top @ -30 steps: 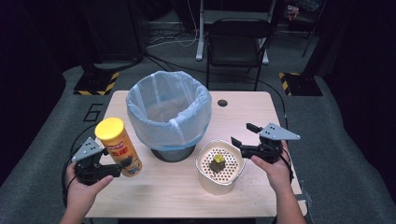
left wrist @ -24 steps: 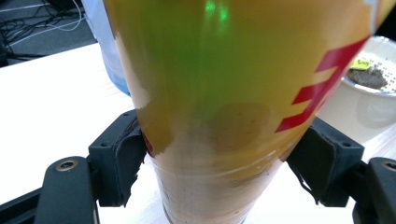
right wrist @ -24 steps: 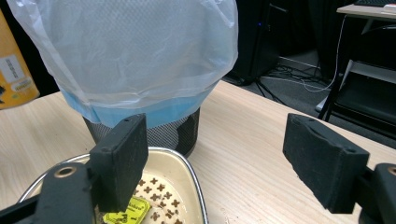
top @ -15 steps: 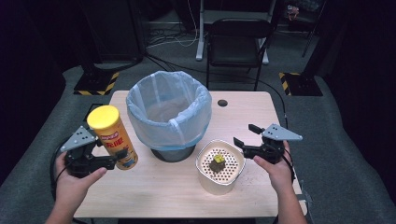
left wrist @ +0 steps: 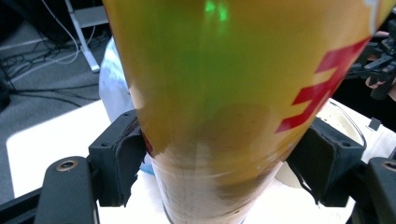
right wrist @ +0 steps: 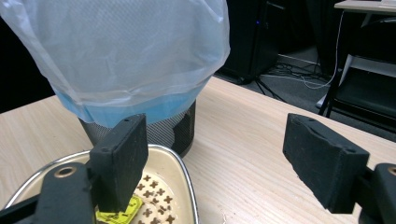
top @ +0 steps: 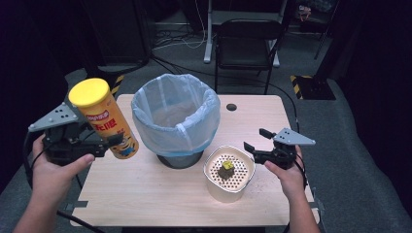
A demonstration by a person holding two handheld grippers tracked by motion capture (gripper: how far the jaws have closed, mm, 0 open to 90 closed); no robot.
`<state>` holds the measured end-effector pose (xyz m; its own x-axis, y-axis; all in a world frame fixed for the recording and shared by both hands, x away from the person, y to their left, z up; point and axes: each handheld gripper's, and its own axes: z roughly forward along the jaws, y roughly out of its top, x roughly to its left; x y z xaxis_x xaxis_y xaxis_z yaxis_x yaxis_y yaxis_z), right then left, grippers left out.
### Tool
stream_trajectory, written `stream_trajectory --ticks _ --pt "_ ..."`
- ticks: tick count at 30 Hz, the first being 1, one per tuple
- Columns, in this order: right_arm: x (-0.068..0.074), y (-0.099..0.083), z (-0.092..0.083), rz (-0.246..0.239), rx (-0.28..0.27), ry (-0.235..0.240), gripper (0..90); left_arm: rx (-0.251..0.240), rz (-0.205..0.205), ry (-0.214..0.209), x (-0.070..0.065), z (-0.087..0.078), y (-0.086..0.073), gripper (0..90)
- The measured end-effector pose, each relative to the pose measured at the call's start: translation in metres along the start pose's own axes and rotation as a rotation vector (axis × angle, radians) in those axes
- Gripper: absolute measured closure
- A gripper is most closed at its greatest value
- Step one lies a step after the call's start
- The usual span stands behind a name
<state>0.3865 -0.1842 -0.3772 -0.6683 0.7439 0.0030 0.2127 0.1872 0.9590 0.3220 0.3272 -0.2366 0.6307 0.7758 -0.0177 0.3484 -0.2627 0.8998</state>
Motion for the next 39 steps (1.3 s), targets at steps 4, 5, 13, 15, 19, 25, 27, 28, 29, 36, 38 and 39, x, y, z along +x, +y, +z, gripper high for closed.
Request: stream_trajectory --ticks 4,5,13,15,19,25,27,28,29,36,38,39 --pt "-0.002 -0.001 0.005 0.014 0.005 -0.002 22.0 -0.012 -0.01 -0.023 0.003 0.0 0.012 24.0" --pt "-0.002 -0.001 0.006 0.017 0.008 0.003 22.0 -0.014 -0.01 -0.022 0.003 0.0 0.014 24.0" --pt "-0.001 -0.004 0.009 0.01 0.015 0.011 22.0 -0.025 -0.02 -0.032 0.003 0.002 0.037 24.0" --pt "-0.001 -0.004 0.008 0.009 0.011 0.012 22.0 -0.03 -0.026 -0.038 0.003 0.004 0.041 24.0" --pt "-0.002 -0.006 0.007 0.01 0.018 0.006 22.0 -0.024 -0.015 -0.041 0.004 0.008 0.051 24.0" --pt "-0.002 -0.004 0.003 0.009 0.01 -0.003 22.0 -0.026 -0.012 -0.047 0.002 0.016 0.066 24.0" --pt "-0.003 -0.004 0.003 0.01 0.006 -0.002 22.0 -0.026 -0.017 -0.051 0.002 0.021 0.07 24.0" --pt "-0.003 -0.004 0.002 0.013 0.005 -0.001 22.0 -0.026 -0.013 -0.051 0.003 0.022 0.072 24.0" --pt "-0.003 -0.004 0.002 0.013 0.005 0.0 22.0 -0.028 -0.013 -0.049 0.002 0.024 0.074 24.0" --pt "-0.001 -0.004 0.002 0.017 0.005 0.001 22.0 -0.03 -0.012 -0.064 0.002 0.044 0.089 24.0" --pt "-0.001 -0.003 0.001 0.006 0.001 0.002 22.0 -0.031 -0.007 -0.06 0.0 0.052 0.093 24.0" --pt "-0.001 -0.003 0.001 0.003 0.001 0.001 22.0 -0.035 -0.007 -0.064 0.0 0.055 0.095 24.0"
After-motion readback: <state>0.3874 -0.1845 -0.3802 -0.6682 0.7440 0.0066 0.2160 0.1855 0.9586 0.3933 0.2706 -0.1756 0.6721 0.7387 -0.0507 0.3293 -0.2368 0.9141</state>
